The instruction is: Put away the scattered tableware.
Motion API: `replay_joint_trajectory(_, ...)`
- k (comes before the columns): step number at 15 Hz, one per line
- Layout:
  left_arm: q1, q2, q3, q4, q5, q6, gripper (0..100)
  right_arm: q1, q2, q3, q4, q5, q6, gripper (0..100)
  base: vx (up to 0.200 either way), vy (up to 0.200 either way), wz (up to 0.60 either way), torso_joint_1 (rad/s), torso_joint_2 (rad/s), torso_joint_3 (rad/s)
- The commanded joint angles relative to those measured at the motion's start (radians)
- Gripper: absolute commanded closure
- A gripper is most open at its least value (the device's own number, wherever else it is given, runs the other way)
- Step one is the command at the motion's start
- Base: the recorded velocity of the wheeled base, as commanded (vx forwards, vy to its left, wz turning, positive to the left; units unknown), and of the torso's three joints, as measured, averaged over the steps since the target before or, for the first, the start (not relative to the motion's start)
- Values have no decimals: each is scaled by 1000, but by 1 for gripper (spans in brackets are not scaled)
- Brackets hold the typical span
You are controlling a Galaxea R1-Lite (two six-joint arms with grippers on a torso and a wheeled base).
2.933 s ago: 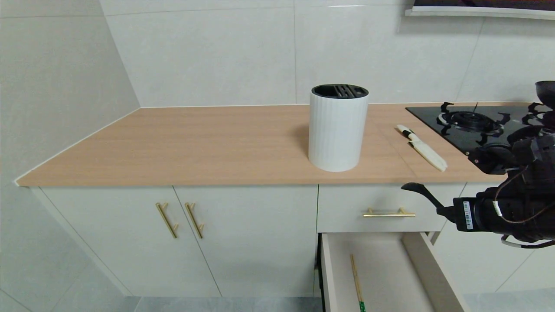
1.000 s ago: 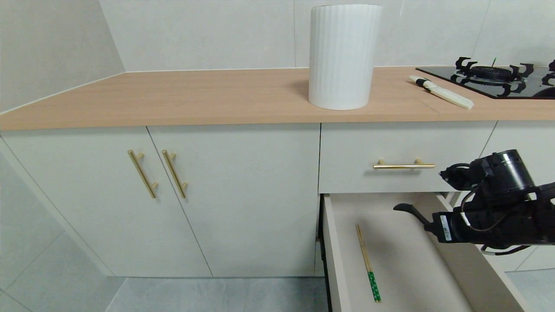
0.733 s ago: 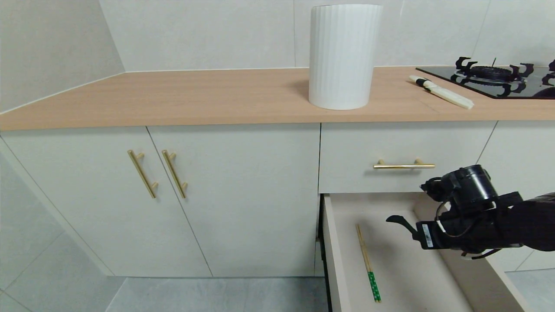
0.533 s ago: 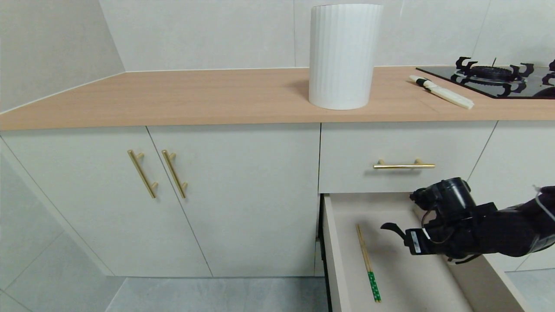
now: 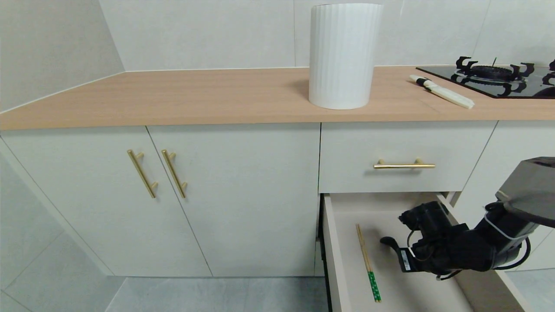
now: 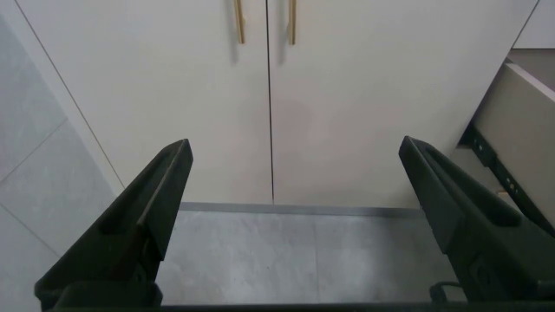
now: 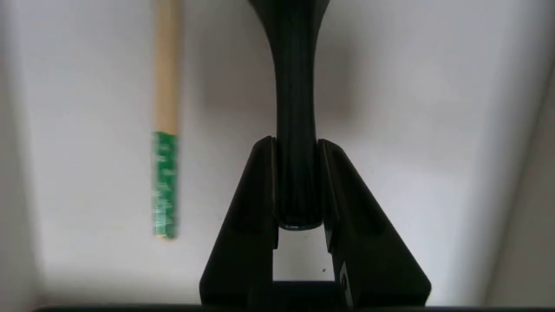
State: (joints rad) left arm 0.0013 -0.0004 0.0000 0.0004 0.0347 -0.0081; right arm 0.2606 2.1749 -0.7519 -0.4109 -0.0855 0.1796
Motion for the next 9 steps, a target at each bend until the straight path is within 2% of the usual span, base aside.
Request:
replay_joint_trajectory(1, 0, 0, 0, 0, 1, 0, 0, 0, 33, 0, 0, 0, 0, 100, 0, 0, 0, 0, 0, 0)
replay_joint_trajectory(9, 0, 0, 0, 0, 1, -1, 0, 2, 105, 5, -40, -13, -2, 100, 0, 0, 0, 0, 0, 0)
